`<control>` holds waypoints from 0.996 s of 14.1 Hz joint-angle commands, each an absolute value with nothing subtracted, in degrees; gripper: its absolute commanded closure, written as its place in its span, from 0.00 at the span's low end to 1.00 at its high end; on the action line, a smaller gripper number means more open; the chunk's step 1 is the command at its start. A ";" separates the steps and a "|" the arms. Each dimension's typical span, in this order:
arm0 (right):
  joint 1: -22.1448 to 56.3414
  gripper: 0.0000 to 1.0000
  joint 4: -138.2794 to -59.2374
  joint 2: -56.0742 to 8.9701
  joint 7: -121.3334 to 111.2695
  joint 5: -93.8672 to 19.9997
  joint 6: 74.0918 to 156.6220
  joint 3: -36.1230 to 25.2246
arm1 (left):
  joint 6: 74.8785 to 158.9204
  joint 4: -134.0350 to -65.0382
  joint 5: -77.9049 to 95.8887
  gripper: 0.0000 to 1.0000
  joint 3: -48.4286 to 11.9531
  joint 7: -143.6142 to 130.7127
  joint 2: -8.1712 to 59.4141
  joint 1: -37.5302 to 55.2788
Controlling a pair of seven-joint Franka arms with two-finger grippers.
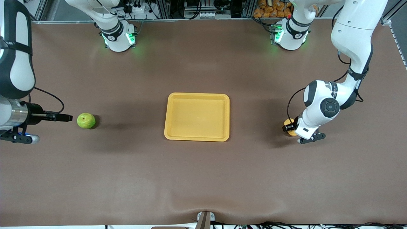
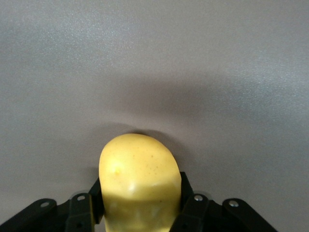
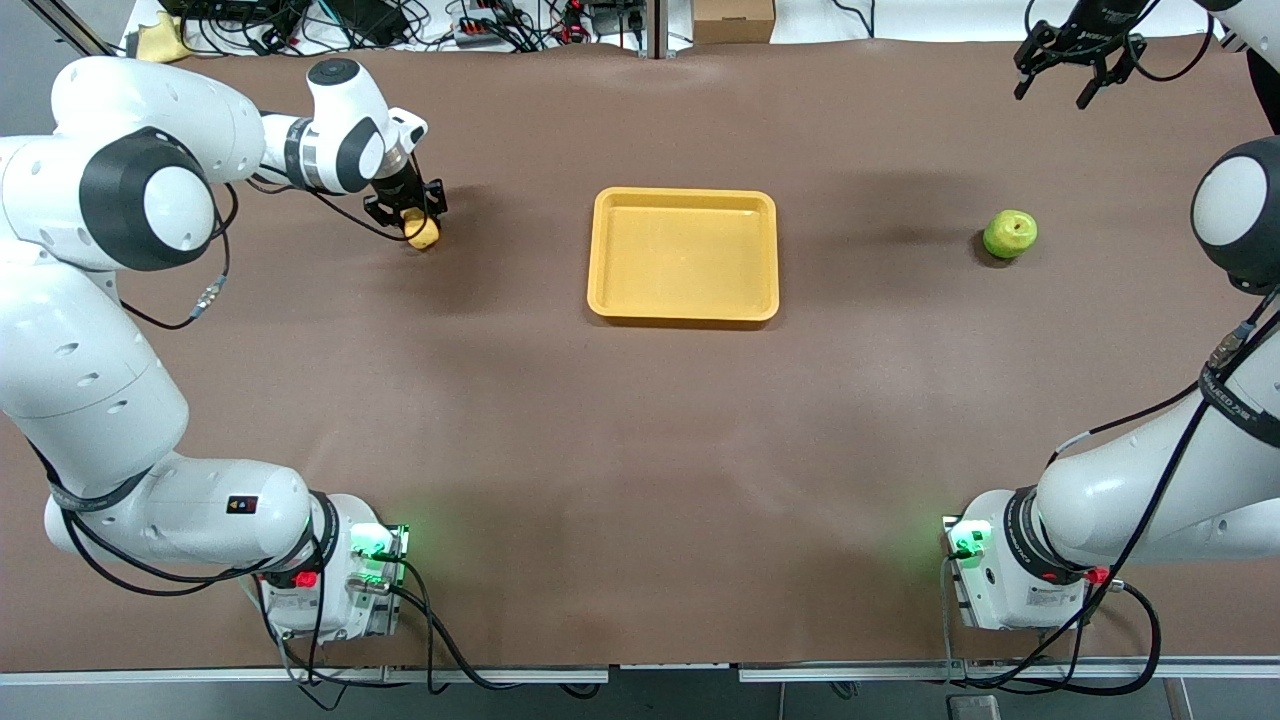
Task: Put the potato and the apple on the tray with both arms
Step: 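Carry the potato over the tray with the left gripper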
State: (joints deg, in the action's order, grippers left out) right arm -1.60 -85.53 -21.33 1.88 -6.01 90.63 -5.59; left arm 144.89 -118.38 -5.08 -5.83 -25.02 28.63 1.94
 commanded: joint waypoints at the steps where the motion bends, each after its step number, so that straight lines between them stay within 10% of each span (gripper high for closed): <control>1: -2.28 0.00 -85.52 -23.11 2.11 -6.86 92.01 -5.36 | 144.76 -116.81 -6.42 0.50 -5.80 -28.12 28.57 2.11; 14: -3.87 0.00 -87.27 -28.73 2.64 -6.59 93.94 -5.45 | 134.12 -110.24 -6.42 0.49 -6.24 -41.57 23.02 18.62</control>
State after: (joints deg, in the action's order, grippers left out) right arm -3.18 -86.91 -27.72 2.03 -6.03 92.37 -6.00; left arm 135.56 -113.54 -5.19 -6.26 -39.02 22.83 16.45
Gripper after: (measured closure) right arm 0.000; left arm 0.405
